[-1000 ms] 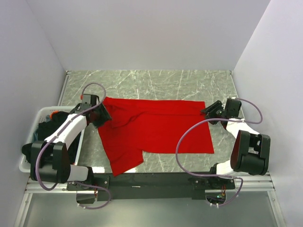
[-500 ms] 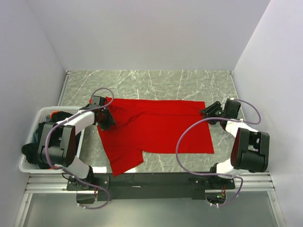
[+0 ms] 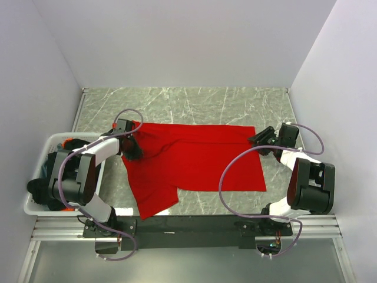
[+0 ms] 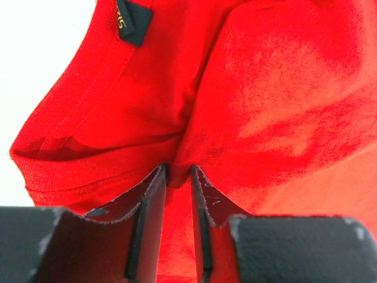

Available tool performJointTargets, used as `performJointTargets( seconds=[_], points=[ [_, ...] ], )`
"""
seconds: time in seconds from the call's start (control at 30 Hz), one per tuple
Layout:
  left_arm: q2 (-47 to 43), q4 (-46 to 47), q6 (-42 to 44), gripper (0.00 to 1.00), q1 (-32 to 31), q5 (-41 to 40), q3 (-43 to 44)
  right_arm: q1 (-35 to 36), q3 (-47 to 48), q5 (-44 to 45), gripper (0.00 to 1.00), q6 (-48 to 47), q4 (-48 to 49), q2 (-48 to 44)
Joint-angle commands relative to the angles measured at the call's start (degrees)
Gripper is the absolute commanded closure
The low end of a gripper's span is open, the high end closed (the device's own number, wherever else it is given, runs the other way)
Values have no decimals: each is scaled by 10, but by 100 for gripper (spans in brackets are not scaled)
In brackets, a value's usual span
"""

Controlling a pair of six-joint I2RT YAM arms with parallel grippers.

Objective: Fold and stack the t-shirts
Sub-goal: Fold the tshirt

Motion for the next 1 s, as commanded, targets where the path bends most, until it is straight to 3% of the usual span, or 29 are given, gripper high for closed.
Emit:
performJointTargets(
  seconds=[0.0,0.13,0.73,0.87,0.97],
  points=[
    [-8,2,-4,70,-7,-13,25,-4,2,-6,48,-10,10,5],
    [-16,-1,-1,65,-9,-13,29,-4,2,-6,48,-12,8,4],
    [-14,-20,10,63,-19,-13,57,-4,3,-6,48,-16,11,20],
    [-5,-22,10,67,-21,-13,61,-4,1,-7,48,-14,15,23],
    [-4,-25,7,80,-22,-13,60,-4,2,-6,48,-15,14,24]
  ],
)
